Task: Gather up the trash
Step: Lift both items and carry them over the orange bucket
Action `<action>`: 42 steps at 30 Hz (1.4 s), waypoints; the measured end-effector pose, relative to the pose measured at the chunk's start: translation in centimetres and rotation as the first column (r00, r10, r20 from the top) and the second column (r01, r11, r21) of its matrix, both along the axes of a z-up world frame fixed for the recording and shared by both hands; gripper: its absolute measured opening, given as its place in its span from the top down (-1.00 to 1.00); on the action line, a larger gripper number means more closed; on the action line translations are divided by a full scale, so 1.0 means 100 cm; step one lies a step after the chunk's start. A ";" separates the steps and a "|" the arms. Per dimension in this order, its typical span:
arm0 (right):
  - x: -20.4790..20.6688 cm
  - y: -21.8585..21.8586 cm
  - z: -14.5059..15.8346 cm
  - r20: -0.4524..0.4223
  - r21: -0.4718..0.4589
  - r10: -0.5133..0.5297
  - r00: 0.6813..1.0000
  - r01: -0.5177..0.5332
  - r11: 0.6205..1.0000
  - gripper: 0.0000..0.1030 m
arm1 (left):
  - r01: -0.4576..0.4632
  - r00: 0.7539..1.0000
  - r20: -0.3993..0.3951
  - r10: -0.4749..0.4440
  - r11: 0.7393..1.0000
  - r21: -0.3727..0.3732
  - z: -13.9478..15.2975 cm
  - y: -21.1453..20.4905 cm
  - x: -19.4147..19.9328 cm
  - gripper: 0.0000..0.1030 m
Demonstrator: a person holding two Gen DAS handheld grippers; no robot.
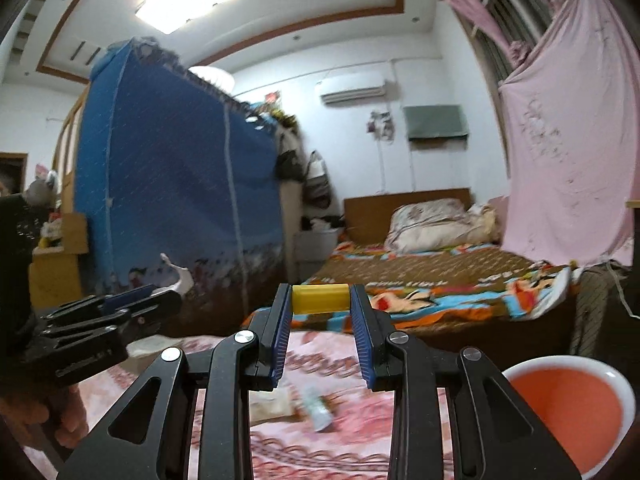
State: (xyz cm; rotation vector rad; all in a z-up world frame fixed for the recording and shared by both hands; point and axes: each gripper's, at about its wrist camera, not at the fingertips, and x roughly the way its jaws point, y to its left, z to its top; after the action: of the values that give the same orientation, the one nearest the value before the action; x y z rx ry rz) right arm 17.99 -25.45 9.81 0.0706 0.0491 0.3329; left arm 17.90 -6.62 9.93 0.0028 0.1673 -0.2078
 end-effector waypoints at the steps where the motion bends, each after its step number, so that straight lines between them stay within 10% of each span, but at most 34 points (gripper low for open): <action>1: -0.001 -0.005 0.002 0.007 0.004 -0.015 1.000 0.015 1.000 0.48 | 0.009 1.000 0.012 -0.010 1.000 0.006 0.002 -0.005 0.000 0.57; 13: -0.001 -0.079 0.005 -0.003 0.054 -0.228 0.974 0.228 0.972 0.48 | 0.169 0.984 0.049 -0.172 0.984 0.054 0.014 -0.080 0.007 0.57; 25: 0.013 -0.147 -0.013 -0.151 0.101 -0.376 0.914 0.393 0.914 0.48 | 0.334 0.941 -0.083 -0.329 0.941 0.057 0.001 -0.150 0.037 0.57; 42: 0.026 -0.177 -0.035 -0.318 0.104 -0.419 0.851 0.470 0.876 0.47 | 0.428 0.812 -0.399 -0.425 0.900 -0.087 -0.031 -0.215 0.095 0.56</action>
State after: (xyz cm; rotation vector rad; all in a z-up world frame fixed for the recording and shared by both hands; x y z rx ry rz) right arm 20.61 -43.14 6.32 0.3046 0.2876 -0.1472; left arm 27.41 -28.07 6.83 0.0037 0.5923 -0.6629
